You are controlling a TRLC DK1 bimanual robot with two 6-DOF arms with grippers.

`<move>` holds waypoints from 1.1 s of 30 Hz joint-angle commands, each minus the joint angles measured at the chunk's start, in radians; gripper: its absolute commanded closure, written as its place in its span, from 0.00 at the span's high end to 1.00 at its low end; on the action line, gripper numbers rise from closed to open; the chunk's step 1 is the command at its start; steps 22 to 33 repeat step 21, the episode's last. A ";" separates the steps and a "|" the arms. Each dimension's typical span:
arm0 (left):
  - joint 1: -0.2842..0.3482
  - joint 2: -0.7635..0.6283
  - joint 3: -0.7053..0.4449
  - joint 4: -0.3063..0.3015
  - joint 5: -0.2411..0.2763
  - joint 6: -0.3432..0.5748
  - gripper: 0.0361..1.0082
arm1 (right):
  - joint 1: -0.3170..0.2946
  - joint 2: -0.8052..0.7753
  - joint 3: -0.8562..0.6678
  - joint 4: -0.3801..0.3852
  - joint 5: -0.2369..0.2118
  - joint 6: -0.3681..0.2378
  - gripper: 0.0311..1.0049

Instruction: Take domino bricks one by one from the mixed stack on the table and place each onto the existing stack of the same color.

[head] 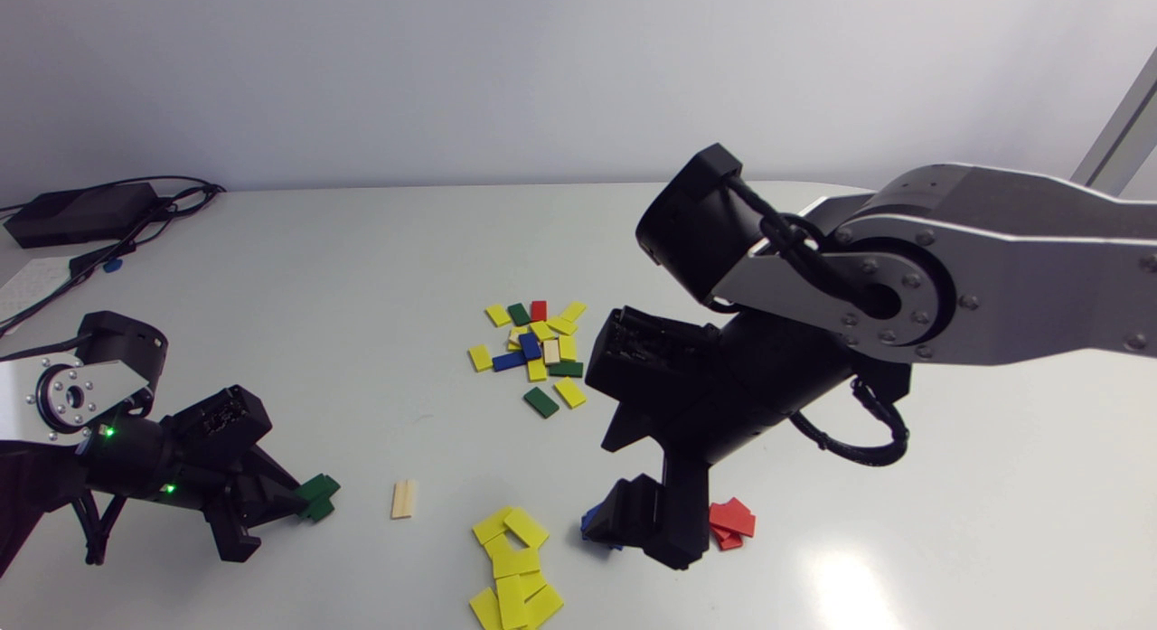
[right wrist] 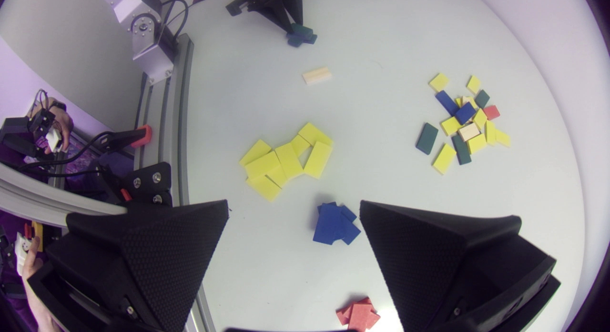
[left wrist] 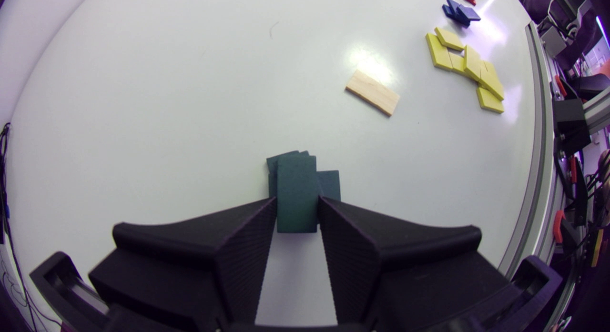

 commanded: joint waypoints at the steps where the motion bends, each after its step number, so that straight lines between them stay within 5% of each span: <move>1: -0.008 -0.005 -0.029 -0.003 -0.002 -0.001 0.61 | -0.003 -0.012 -0.014 -0.013 -0.008 -0.017 0.96; 4: -0.008 -0.031 -0.020 -0.013 0.000 -0.004 0.85 | -0.003 -0.013 -0.014 -0.015 -0.006 -0.018 0.96; 9: -0.008 -0.082 0.063 -0.101 0.003 -0.011 0.96 | -0.003 -0.015 -0.006 -0.016 -0.006 -0.017 0.96; 14: -0.057 -0.146 0.193 -0.223 0.079 -0.051 0.97 | -0.003 -0.016 0.000 -0.016 -0.008 -0.014 0.96; 18: -0.127 -0.141 0.256 -0.230 0.165 -0.090 0.98 | -0.003 -0.019 0.001 -0.018 -0.008 -0.009 0.96; 21: -0.199 -0.106 0.282 -0.220 0.185 -0.106 0.98 | -0.003 -0.029 -0.005 -0.018 -0.008 -0.009 0.96; 33: -0.199 -0.106 0.282 -0.220 0.185 -0.106 0.98 | -0.003 -0.029 -0.005 -0.018 -0.008 -0.009 0.96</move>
